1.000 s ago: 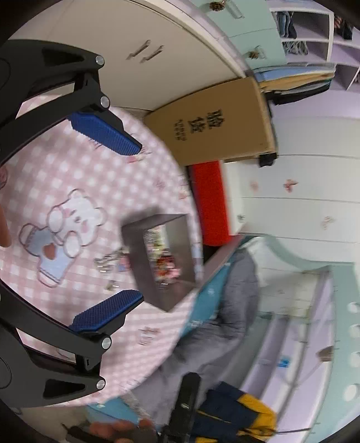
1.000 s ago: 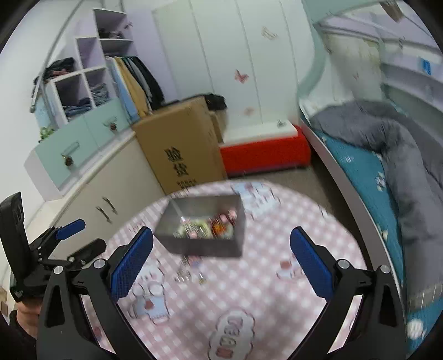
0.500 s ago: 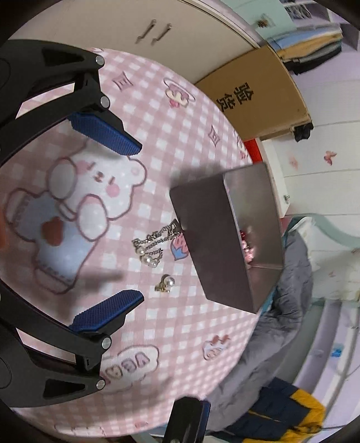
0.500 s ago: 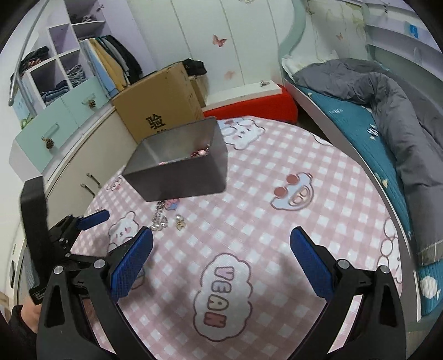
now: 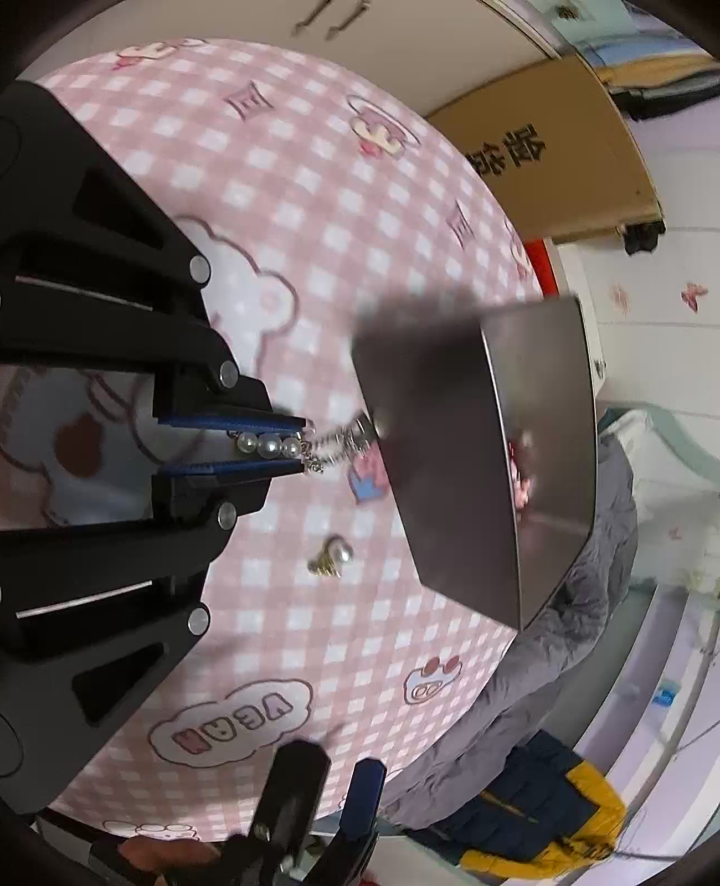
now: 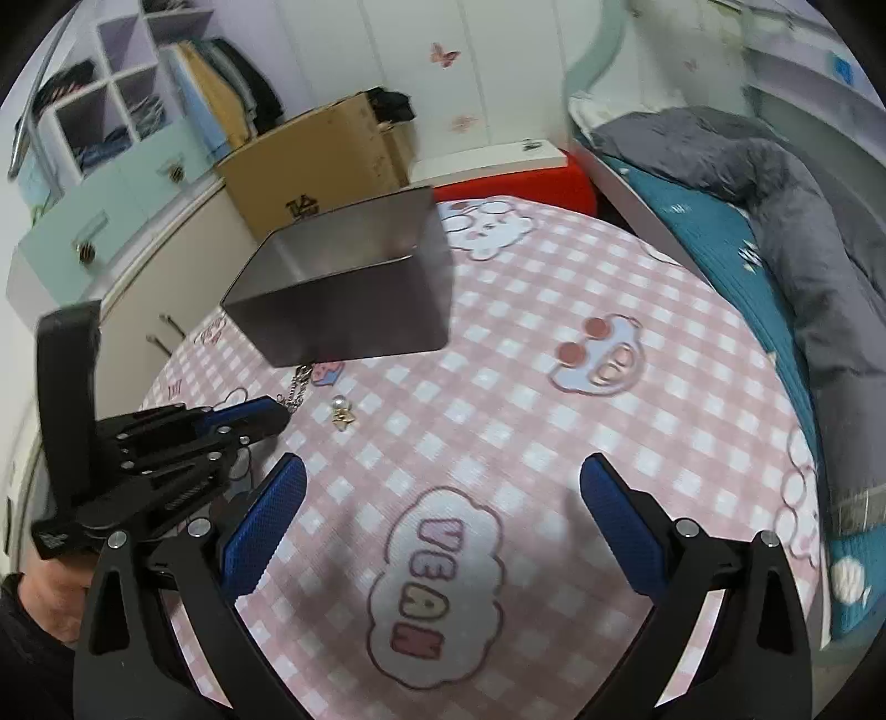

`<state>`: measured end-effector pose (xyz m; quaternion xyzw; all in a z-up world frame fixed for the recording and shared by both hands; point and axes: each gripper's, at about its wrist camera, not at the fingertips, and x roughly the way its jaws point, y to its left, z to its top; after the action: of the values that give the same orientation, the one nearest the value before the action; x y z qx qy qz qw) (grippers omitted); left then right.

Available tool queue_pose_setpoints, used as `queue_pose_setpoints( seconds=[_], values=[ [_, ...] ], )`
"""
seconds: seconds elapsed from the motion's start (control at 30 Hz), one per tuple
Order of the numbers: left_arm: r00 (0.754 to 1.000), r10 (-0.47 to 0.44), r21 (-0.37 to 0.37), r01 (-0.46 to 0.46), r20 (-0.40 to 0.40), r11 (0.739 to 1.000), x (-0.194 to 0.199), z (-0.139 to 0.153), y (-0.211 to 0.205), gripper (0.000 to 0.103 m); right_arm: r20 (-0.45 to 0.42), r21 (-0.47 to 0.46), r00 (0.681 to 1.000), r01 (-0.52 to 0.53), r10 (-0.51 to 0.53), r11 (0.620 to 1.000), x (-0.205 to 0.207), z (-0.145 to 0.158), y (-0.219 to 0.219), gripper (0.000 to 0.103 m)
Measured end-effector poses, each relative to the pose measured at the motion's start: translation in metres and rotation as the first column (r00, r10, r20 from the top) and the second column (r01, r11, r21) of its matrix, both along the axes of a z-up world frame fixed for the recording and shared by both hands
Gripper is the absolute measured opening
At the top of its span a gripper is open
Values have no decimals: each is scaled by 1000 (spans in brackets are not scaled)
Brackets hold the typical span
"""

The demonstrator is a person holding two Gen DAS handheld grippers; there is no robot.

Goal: Organize jewelry
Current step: 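Grasp the silver chain with left tool while right tool grasps the pearl earring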

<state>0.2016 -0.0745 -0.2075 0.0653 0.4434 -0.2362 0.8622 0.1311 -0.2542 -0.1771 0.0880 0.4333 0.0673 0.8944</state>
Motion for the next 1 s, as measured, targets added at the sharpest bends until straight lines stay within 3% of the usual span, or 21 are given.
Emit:
queue_pose_setpoints(
  seconds=[0.13, 0.23, 0.3, 0.33, 0.47, 0.5, 0.73, 1.0],
  values=[
    [999, 42, -17, -42, -11, 999, -4, 1, 18, 9, -16, -42, 998, -65, 64, 997, 21, -11, 23, 95],
    [997, 71, -25, -71, -16, 997, -7, 3, 31, 9, -21, -62, 993, -118, 117, 991, 37, -17, 41, 84],
    [996, 86, -35, -86, -22, 996, -9, 3, 38, 9, -37, -80, 989, -149, 147, 986, 50, -24, 52, 67],
    [995, 93, -39, -94, -23, 995, -11, 4, 43, 9, -42, -93, 987, -155, 152, 983, 52, -26, 56, 65],
    [994, 107, -50, -108, -19, 993, -16, 8, 54, 9, -21, -168, 980, -199, 199, 965, 52, -26, 72, 17],
    [994, 108, -52, -109, -13, 993, -17, 10, 56, 9, -24, -168, 979, -206, 205, 964, 50, -27, 73, 10],
    [993, 117, -68, -116, 14, 991, -25, 26, 60, 9, -9, -98, 978, -211, 211, 973, 23, -14, 64, 9],
    [989, 100, -99, -90, 105, 991, -38, 74, 59, 9, 74, -48, 973, -217, 221, 975, 5, 40, 49, 10]
  ],
)
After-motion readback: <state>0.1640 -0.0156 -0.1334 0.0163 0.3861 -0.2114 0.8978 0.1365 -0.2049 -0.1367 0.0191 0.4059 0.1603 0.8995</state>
